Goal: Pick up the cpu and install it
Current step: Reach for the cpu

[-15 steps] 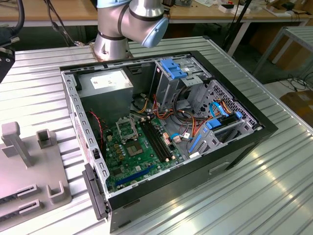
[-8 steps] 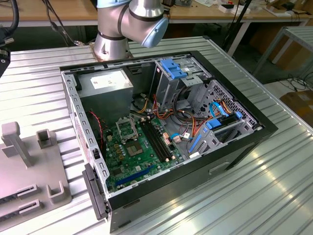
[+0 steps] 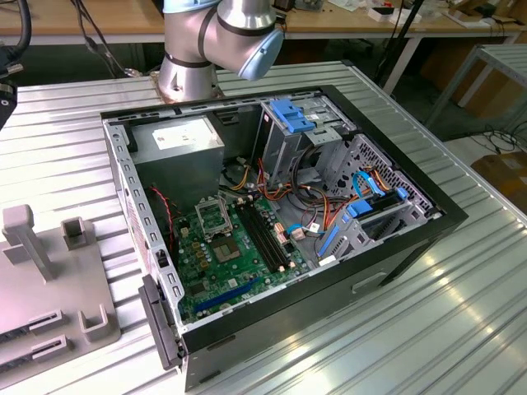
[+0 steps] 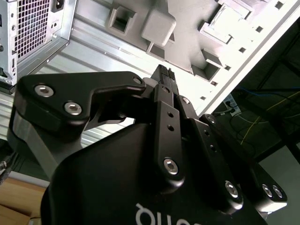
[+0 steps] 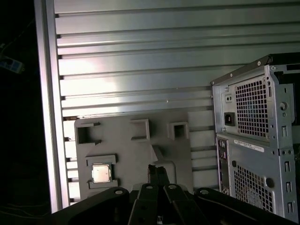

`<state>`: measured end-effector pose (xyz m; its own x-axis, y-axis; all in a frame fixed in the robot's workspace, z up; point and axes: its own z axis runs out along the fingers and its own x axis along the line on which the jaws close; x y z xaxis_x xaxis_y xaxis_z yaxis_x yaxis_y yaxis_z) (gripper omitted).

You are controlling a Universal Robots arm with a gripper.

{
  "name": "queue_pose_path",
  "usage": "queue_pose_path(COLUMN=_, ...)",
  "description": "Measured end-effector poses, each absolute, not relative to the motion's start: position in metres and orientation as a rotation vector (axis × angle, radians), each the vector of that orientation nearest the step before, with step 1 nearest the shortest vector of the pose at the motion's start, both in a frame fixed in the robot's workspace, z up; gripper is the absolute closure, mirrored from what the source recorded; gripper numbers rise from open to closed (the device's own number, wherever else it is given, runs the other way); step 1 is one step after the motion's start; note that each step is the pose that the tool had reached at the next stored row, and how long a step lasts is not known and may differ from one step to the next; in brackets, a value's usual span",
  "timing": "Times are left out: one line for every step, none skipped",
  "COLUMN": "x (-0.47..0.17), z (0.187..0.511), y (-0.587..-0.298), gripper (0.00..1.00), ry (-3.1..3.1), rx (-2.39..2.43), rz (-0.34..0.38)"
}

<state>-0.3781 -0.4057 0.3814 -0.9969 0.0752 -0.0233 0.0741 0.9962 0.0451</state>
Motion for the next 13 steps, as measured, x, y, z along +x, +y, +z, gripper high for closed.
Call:
queue_pose_path(x=-0.3783, z=0.3814, y=-0.4057, gripper=0.89, ry=3.114, rx=0.117, rz=0.069)
queue_pose_path(x=-0.3785, z=0.3814, y=-0.4057, gripper=0.89, ry=3.114, rx=0.117, rz=0.069)
queue_pose_path(x=-0.3790, z=0.3814, y=-0.4056, gripper=0.89, ry=3.114, rx=0.117, rz=0.069)
queue_pose_path(x=-0.3795, z=0.3814, y=-0.4056, gripper=0.89, ry=3.114, rx=0.117, rz=0.069)
queue_pose_path(x=-0.3802, z=0.3814, y=-0.4056, gripper=0.89, ry=3.114, rx=0.117, rz=0.069)
queue_pose_path(x=-0.3808, z=0.3814, y=-0.4056, gripper=0.89, ry=3.114, rx=0.117, rz=0.069)
queue_pose_path(x=-0.3819, z=0.3814, y=-0.4056, gripper=0.89, ry=3.114, rx=0.117, rz=0.069)
queue_pose_path(x=-0.3830, z=0.3814, y=-0.4056, gripper=0.89, ry=3.114, rx=0.117, rz=0.069)
queue_pose_path(x=-0.3839, z=0.3814, y=-0.4056, gripper=0.89, ry=3.114, rx=0.117, rz=0.069)
queue_pose_path(x=-0.3846, z=0.3814, y=-0.4057, gripper=0.89, ry=3.114, rx=0.117, rz=0.069)
queue_pose_path(x=-0.3855, z=0.3814, y=-0.4057, gripper=0.89, ry=3.114, rx=0.117, rz=0.069)
queue_pose_path(x=-0.3863, z=0.3813, y=-0.4057, gripper=0.89, ry=3.114, rx=0.117, rz=0.069)
queue_pose_path(x=-0.3871, z=0.3814, y=-0.4057, gripper=0.89, ry=3.114, rx=0.117, rz=0.069)
